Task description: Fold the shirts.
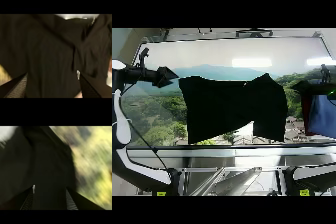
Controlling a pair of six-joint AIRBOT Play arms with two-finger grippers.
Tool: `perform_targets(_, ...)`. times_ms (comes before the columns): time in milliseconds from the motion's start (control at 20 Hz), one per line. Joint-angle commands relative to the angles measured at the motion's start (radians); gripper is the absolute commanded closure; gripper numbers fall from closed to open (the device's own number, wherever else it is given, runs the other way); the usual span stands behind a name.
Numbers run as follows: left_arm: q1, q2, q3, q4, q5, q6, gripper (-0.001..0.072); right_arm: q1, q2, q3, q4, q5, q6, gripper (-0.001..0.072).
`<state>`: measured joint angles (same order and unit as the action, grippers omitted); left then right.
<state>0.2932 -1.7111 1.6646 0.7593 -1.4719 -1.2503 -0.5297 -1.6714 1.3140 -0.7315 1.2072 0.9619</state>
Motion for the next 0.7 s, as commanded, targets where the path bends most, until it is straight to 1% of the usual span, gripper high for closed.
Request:
perform_targets(0, 0.045, 0.179, -0.322, 0.074, -0.01, -0.023, 0.0002, -0.047, -0.016, -0.021, -0.155, 0.096, 0.016, 0.0247)
perform_targets(100, 0.064, 0.277, -0.529, 0.097, 0.027, -0.023, 0.0002, -0.038, -0.048, -0.02, -0.146, 0.09, 0.01, 0.0247)
perform_targets(300, 0.122, 0.415, -0.824, 0.096, 0.106, -0.023, 0.0001, 0.002, -0.126, -0.02, -0.147, 0.085, 0.01, 0.0248)
perform_targets(500, 0.171, 0.48, -0.979, 0.097, 0.131, -0.023, 0.0002, 0.081, -0.167, -0.02, -0.143, 0.084, -0.009, 0.0249)
perform_targets(650, 0.195, 0.467, -1.045, 0.097, 0.167, -0.022, 0.0002, 0.124, -0.168, -0.019, -0.112, 0.084, -0.024, 0.0249)
